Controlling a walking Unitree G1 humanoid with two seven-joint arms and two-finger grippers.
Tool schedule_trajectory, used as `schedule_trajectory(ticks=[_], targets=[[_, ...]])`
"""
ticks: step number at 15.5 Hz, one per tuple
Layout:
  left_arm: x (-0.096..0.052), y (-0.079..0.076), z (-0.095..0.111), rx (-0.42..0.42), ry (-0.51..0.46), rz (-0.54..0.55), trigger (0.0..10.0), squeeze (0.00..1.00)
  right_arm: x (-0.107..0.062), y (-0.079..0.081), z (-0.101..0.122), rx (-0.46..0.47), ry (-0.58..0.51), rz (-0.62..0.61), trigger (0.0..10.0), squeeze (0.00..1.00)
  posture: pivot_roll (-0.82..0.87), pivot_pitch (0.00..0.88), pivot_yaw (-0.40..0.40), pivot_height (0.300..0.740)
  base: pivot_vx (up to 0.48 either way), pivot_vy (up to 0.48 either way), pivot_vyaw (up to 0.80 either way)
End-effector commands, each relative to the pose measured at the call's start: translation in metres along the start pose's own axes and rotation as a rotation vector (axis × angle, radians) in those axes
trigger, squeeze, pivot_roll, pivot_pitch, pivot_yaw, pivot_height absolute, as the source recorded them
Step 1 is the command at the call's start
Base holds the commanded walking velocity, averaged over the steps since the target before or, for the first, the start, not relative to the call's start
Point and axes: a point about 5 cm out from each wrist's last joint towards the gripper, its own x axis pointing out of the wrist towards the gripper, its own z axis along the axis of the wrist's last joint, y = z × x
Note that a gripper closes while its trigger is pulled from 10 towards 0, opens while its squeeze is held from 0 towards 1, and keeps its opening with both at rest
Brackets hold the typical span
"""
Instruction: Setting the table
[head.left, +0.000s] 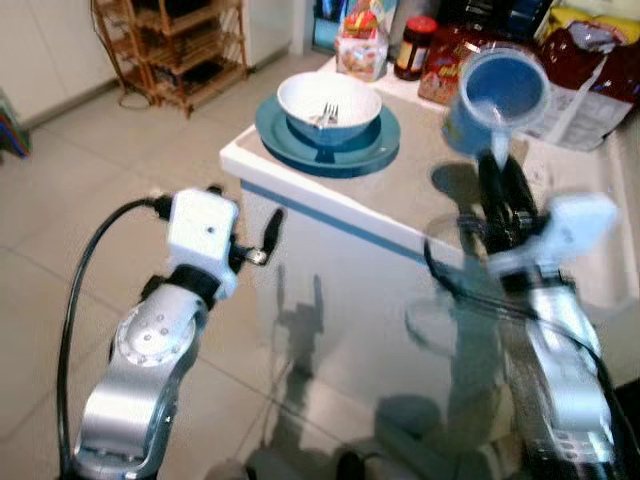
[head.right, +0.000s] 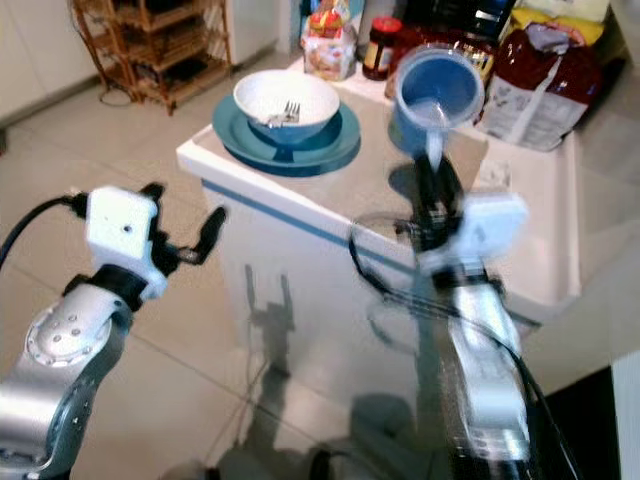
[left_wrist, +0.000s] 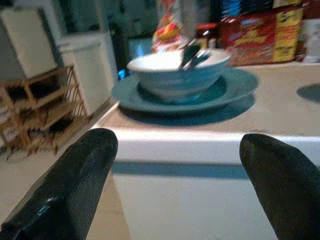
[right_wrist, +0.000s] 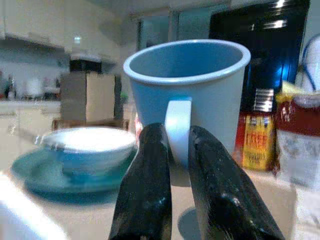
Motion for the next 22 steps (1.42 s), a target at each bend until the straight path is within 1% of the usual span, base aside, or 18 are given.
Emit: schedule_trajectory(ticks=[1,2,3,4,5,6,7,8,9,10,12,13,14,15,17,18,19,22], targets=[[0.001,-0.007,0.001,0.001,-0.01,-0.035,10.0,0.0,0.0,0.0,0.009,0.012,-0.006,0.016,10.0,0.0,0.01,0.067,-0.024,0.74,0.0,0.0,0.0],[-0.001,-0.009,0.002,0.005,-0.009,-0.061,10.0,0.0,-0.002,0.003,0.011,0.018,0.01,0.065,10.0,0.0,0.01,0.064,-0.004,0.74,0.0,-0.424,0.0],[-0.001,-0.009,0.002,0.005,-0.009,-0.061,10.0,0.0,-0.002,0.003,0.011,0.018,0.01,0.065,10.0,0.0,0.01,0.064,-0.004,0.74,0.0,-0.424,0.0],[-0.006,-0.012,0.001,0.018,-0.013,-0.096,10.0,0.0,-0.002,0.012,0.01,0.094,0.055,0.197,10.0,0.0,0.02,0.068,-0.025,0.74,0.0,-0.465,0.0],[-0.006,-0.012,0.001,0.023,-0.014,-0.1,10.0,0.0,-0.003,0.015,0.009,0.12,0.067,0.233,10.0,0.0,0.02,0.068,-0.03,0.74,0.0,-0.465,0.0],[-0.009,-0.01,-0.001,0.032,-0.011,-0.089,10.0,0.0,-0.008,0.025,0.003,0.204,0.139,0.342,10.0,0.0,0.03,0.064,-0.041,0.74,0.0,-0.461,0.0],[-0.014,-0.006,-0.004,0.043,0.006,-0.075,10.0,0.0,-0.015,0.04,0.001,0.093,0.165,0.497,10.0,0.0,0.04,0.056,-0.045,0.74,0.0,-0.458,0.0],[-0.017,-0.003,-0.006,0.05,0.017,-0.07,10.0,0.0,-0.02,0.045,-0.001,0.043,0.175,0.554,10.0,0.0,0.04,0.051,-0.048,0.74,0.0,-0.458,0.8],[-0.017,-0.002,-0.007,0.055,0.02,-0.07,10.0,0.0,-0.022,0.046,-0.001,0.046,0.18,0.564,10.0,0.0,0.04,0.051,-0.049,0.74,0.0,-0.461,0.8],[-0.02,0.005,-0.008,0.064,0.027,-0.061,10.0,0.0,-0.027,0.047,-0.001,0.04,0.192,0.612,10.0,0.0,0.04,0.046,-0.046,0.74,0.0,-0.458,0.8],[-0.024,0.009,-0.01,0.063,0.043,-0.059,10.0,0.0,-0.029,0.047,0.001,0.053,0.196,0.625,10.0,0.0,0.03,0.044,-0.047,0.74,0.0,-0.458,0.8],[-0.026,0.013,-0.016,0.046,0.076,-0.049,10.0,0.0,-0.026,0.047,0.003,0.124,0.208,0.598,10.0,0.0,0.03,0.043,-0.05,0.74,0.0,0.0,0.0],[-0.027,0.015,-0.017,0.051,0.081,-0.037,10.0,0.0,-0.026,0.047,0.005,0.134,0.208,0.599,10.0,0.0,0.03,0.042,-0.051,0.74,0.0,0.0,0.0],[-0.027,0.017,-0.018,0.047,0.082,-0.02,10.0,0.0,-0.026,0.049,0.005,0.125,0.203,0.611,10.0,0.0,0.03,0.04,-0.052,0.74,0.0,0.0,0.0],[-0.028,0.015,-0.017,0.032,0.085,-0.032,10.0,0.0,-0.028,0.052,0.004,0.127,0.206,0.615,10.0,0.0,0.03,0.04,-0.054,0.74,0.0,0.0,0.0],[-0.028,0.015,-0.017,0.037,0.087,-0.04,10.0,0.0,-0.028,0.052,0.004,0.128,0.207,0.614,10.0,0.0,0.03,0.041,-0.053,0.74,0.0,0.0,0.0],[-0.028,0.015,-0.017,0.052,0.09,-0.046,10.0,0.0,-0.028,0.052,0.004,0.129,0.21,0.607,10.0,0.0,0.03,0.042,-0.051,0.74,-0.262,0.0,0.0],[-0.026,0.013,-0.016,0.052,0.084,-0.06,10.0,0.0,-0.025,0.051,0.004,0.133,0.214,0.581,10.0,0.0,0.03,0.041,-0.048,0.74,-0.273,0.0,0.0]])
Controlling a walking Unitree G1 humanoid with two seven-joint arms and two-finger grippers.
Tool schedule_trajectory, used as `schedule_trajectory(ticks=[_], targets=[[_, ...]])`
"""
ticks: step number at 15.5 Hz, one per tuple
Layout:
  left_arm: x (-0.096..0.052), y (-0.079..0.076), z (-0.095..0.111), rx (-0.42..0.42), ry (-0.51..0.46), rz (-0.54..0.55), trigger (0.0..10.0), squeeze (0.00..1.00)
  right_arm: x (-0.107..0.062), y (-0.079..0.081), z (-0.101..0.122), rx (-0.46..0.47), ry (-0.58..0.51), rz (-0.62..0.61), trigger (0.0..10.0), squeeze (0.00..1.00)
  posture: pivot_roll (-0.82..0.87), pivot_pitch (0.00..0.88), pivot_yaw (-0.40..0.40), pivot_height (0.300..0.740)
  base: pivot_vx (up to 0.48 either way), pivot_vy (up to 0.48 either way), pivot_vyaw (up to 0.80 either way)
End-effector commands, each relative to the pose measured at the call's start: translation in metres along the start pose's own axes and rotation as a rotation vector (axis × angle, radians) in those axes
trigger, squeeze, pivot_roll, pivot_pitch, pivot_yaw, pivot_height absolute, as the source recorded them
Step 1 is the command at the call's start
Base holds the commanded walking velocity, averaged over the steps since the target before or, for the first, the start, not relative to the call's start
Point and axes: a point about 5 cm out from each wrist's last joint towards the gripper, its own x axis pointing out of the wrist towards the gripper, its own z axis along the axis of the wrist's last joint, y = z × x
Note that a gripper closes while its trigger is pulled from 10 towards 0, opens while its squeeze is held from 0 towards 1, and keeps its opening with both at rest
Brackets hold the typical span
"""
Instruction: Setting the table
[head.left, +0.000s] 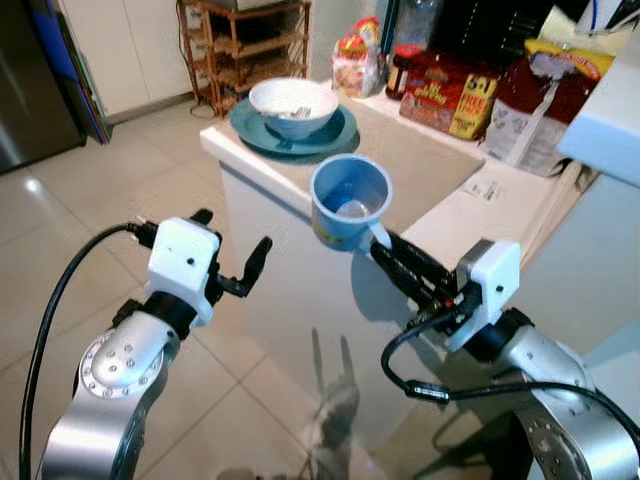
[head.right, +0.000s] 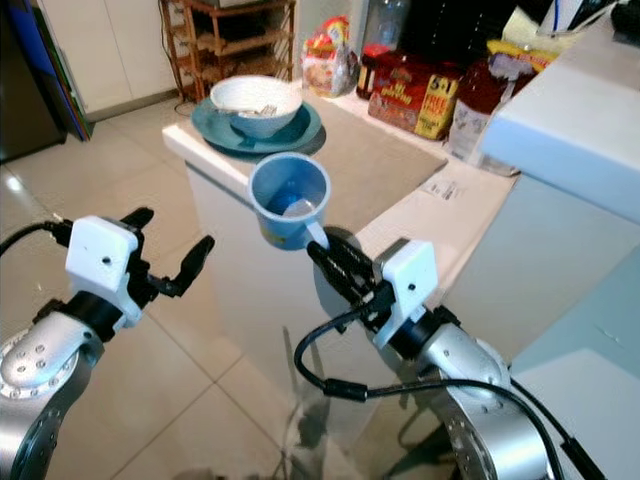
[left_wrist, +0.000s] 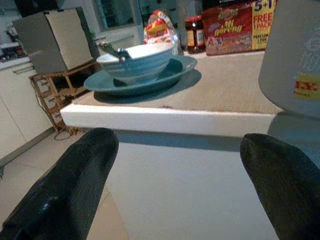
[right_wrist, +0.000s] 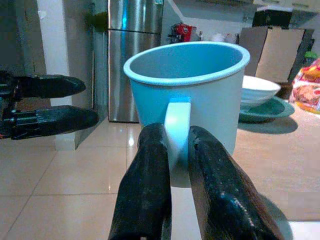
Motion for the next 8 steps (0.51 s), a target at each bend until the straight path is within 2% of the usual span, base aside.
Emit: schedule_trajectory(ticks=[1,7,8], targets=[[0.0015,-0.0018,0.0016,0.006,0.001,-0.018,10.0,0.0,0.0016,-0.0003,0.0058,-0.014,-0.016,-0.003,10.0,0.0,0.03,0.041,-0.049,0.74,-0.274,0.0,0.0],[0.0028,-0.0025,0.0025,0.004,-0.005,-0.029,10.0,0.0,0.0017,-0.0031,0.0057,-0.012,-0.016,-0.043,10.0,0.0,0.03,0.045,-0.044,0.74,-0.268,0.0,0.0],[0.0041,-0.0038,0.0026,0.006,-0.009,-0.033,10.0,0.0,0.0017,-0.0041,0.0049,-0.016,-0.01,-0.055,10.0,0.0,0.02,0.05,-0.043,0.74,0.0,0.0,0.0]])
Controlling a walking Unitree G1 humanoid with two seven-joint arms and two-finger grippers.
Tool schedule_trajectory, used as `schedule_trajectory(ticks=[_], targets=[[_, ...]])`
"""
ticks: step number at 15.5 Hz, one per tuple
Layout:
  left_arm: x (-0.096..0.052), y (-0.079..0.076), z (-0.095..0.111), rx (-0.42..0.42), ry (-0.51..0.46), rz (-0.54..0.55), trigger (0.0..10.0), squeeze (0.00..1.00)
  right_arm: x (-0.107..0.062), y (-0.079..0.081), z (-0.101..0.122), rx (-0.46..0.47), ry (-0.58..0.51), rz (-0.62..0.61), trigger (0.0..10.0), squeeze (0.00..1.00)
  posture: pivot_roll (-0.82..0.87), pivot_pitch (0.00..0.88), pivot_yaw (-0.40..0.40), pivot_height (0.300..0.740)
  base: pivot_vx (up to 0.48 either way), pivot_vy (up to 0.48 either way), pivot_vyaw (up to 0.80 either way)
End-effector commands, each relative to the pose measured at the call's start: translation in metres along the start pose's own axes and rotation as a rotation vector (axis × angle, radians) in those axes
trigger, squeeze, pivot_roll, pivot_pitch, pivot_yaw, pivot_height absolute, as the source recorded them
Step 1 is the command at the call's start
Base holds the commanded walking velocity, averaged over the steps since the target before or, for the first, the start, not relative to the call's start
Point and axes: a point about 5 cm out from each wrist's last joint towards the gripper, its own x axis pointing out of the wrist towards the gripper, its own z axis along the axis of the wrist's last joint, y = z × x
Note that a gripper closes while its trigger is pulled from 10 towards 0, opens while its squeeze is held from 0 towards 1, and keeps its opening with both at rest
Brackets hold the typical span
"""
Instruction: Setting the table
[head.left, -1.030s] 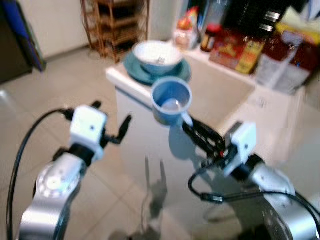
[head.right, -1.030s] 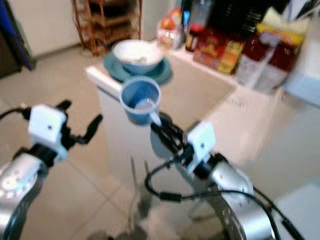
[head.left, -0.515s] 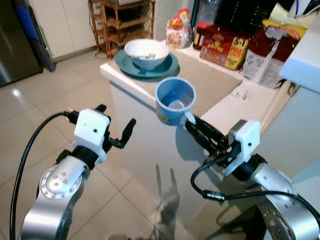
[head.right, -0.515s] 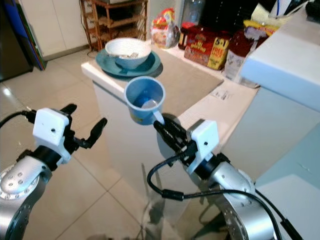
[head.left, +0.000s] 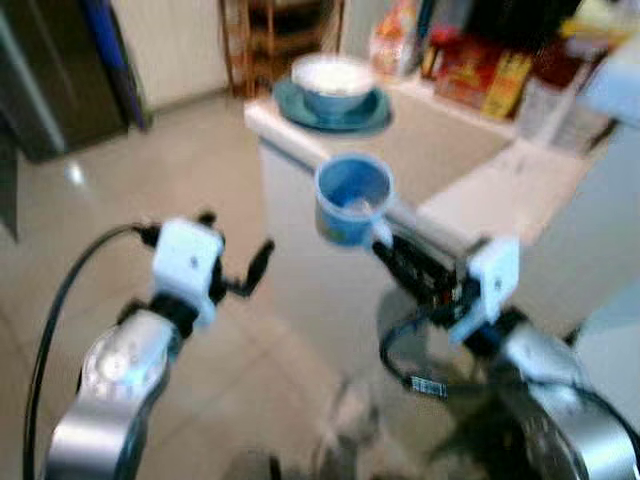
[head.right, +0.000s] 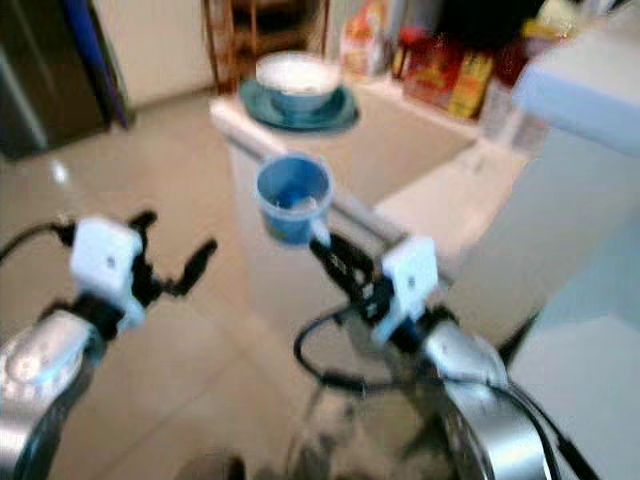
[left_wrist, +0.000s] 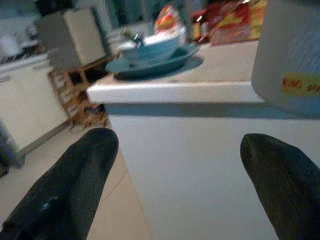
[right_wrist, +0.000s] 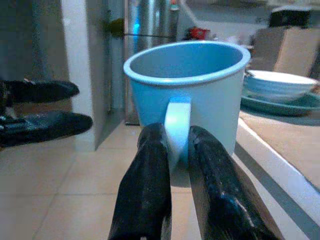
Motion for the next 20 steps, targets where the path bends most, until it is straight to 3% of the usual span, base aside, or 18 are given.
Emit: schedule_trajectory(ticks=[1,5,8,10,13,15,17,19,20], targets=[[0.002,-0.002,-0.002,0.004,0.006,-0.012,10.0,0.0,0.0,-0.002,0.002,-0.011,0.001,-0.03,10.0,0.0,0.02,0.054,-0.043,0.74,0.0,0.0,0.0],[0.009,-0.01,-0.004,-0.021,0.006,0.014,10.0,0.0,-0.009,-0.02,-0.002,0.062,0.04,-0.192,10.0,0.0,0.0,0.064,-0.039,0.74,0.0,0.0,-0.39],[0.011,-0.013,-0.009,-0.035,0.034,0.001,10.0,0.0,-0.025,-0.041,0.001,0.212,-0.007,-0.354,10.0,0.0,0.0,0.065,-0.034,0.74,0.0,0.0,-0.79],[0.011,-0.014,-0.01,-0.036,0.032,-0.024,10.0,0.0,-0.029,-0.041,0.003,0.234,-0.019,-0.348,10.0,0.0,-0.01,0.064,-0.031,0.74,0.0,0.0,-0.8],[0.013,-0.013,-0.009,-0.031,0.025,-0.029,10.0,0.0,-0.039,-0.034,-0.007,0.139,0.114,-0.309,10.0,0.0,-0.02,0.064,-0.034,0.74,0.0,0.0,-0.8],[0.014,-0.011,-0.01,-0.031,0.03,-0.029,10.0,0.0,-0.044,-0.039,-0.01,0.092,0.139,-0.331,10.0,0.0,-0.02,0.064,-0.034,0.74,0.0,0.0,-0.78],[0.018,-0.006,-0.014,-0.004,0.036,0.05,10.0,0.0,-0.044,-0.06,-0.008,0.013,0.149,-0.518,10.0,0.0,-0.02,0.067,-0.032,0.74,0.0,0.0,-0.79],[0.021,-0.005,-0.015,0.001,0.047,0.085,10.0,0.0,-0.041,-0.066,-0.006,0.012,0.141,-0.589,10.0,0.0,-0.03,0.068,-0.033,0.74,0.0,0.0,-0.8],[0.027,-0.005,-0.012,-0.007,0.029,0.113,10.0,0.0,-0.027,-0.07,0.001,0.005,0.102,-0.639,10.0,0.0,-0.03,0.068,-0.036,0.74,0.0,-0.375,-0.8]])
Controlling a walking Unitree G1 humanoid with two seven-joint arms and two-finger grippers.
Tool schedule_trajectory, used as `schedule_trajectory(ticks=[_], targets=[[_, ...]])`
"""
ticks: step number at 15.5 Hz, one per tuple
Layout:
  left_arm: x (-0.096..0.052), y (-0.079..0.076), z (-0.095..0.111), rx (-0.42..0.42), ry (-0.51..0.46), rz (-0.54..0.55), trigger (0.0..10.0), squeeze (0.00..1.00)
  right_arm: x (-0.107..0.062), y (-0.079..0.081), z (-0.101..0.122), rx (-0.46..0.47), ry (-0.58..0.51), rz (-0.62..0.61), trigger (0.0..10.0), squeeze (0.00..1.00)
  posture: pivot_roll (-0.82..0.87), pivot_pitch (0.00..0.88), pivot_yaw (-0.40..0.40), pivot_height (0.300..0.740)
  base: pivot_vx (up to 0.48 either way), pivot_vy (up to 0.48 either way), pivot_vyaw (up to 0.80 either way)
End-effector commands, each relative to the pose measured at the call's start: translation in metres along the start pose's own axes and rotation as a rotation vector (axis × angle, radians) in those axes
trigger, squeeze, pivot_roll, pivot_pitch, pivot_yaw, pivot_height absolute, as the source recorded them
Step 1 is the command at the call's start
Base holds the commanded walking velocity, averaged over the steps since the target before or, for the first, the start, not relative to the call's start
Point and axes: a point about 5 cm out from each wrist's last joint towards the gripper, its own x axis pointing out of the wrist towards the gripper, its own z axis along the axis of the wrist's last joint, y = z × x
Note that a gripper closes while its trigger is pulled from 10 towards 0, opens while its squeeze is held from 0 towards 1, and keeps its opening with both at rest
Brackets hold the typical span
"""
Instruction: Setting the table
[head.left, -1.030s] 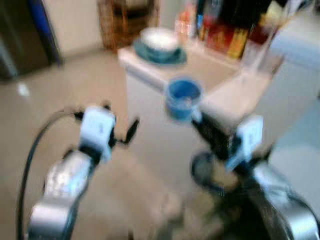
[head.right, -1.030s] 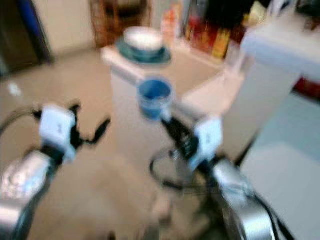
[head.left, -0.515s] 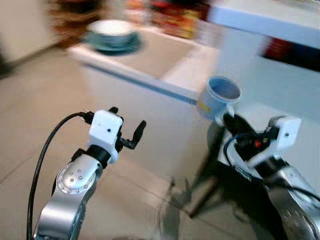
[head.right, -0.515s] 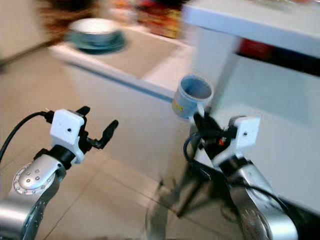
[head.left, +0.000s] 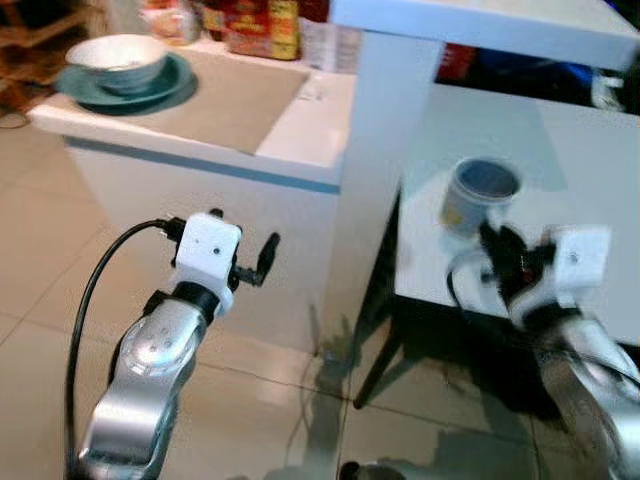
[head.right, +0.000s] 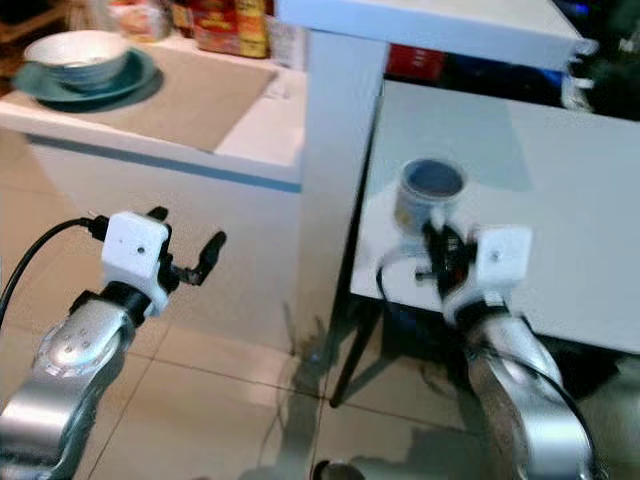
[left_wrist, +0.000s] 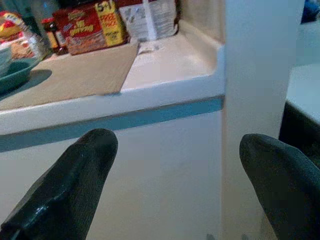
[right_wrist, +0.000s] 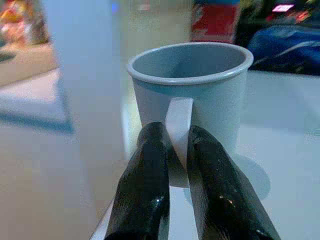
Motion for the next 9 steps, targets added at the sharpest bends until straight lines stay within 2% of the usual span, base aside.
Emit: schedule_trajectory(ticks=[1,3,9], targets=[[0.003,0.0,0.004,0.012,-0.021,0.02,10.0,0.0,0.004,-0.002,0.004,-0.02,-0.014,-0.032,10.0,0.0,-0.03,0.07,-0.038,0.74,0.0,-0.48,-0.8],[0.006,-0.001,0.006,-0.001,-0.034,0.028,10.0,0.0,0.014,0.006,-0.002,0.064,0.027,-0.045,10.0,0.0,-0.03,0.07,-0.04,0.74,0.0,-0.48,-0.21],[0.012,-0.004,0.009,0.017,-0.048,0.04,10.0,0.0,0.028,0.014,-0.003,0.039,0.057,-0.023,10.0,0.0,-0.04,0.071,-0.036,0.74,0.0,-0.48,0.0]])
